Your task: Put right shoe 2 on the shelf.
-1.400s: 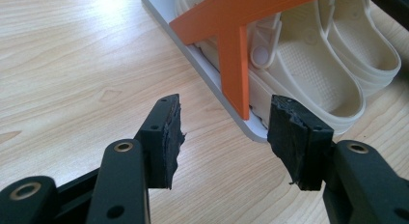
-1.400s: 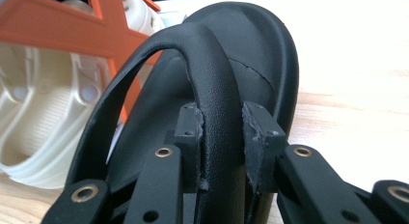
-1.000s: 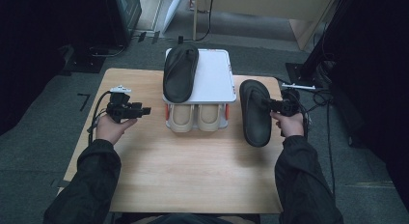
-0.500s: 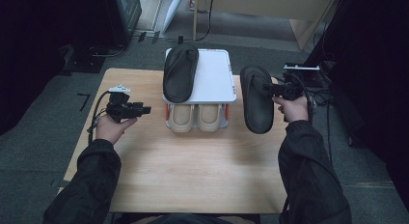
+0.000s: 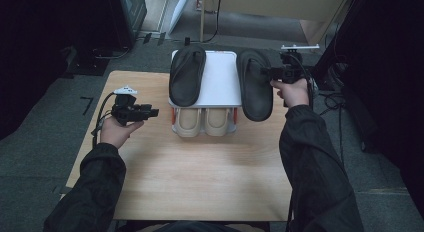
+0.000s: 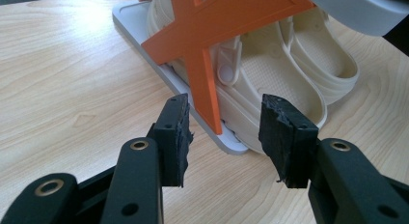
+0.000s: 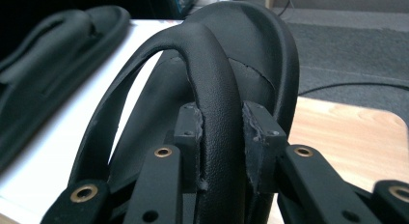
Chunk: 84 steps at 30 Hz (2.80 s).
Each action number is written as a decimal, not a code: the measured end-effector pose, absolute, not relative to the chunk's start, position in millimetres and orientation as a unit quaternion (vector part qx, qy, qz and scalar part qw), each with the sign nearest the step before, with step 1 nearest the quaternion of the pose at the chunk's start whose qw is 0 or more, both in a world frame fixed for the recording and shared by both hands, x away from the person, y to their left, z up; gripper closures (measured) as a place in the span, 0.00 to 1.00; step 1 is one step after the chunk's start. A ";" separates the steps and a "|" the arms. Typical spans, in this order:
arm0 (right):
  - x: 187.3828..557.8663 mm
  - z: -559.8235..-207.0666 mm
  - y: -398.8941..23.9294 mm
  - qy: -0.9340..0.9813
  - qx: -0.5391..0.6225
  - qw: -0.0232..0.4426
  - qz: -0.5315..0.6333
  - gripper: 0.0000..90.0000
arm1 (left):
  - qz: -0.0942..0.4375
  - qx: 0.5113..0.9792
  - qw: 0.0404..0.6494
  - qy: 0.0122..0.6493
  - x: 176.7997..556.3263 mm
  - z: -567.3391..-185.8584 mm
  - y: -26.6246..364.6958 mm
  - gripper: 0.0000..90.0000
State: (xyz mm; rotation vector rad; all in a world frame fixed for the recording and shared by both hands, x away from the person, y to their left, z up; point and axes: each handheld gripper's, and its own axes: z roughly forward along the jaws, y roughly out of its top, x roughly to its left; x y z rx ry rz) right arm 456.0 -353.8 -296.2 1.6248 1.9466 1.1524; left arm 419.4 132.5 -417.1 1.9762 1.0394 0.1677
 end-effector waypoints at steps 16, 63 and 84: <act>504.8 -306.0 -297.4 0.696 0.568 0.156 0.410 0.78 | 0.067 0.792 0.443 0.414 421.6 -412.7 135.5 0.63; 486.3 -322.8 -321.9 0.744 0.491 0.198 0.408 0.75 | 0.082 0.797 0.452 0.393 502.5 -334.3 108.9 0.67; 494.0 -339.3 -307.3 0.757 0.472 0.205 0.402 0.74 | 0.081 0.807 0.435 0.391 514.5 -346.4 91.4 0.66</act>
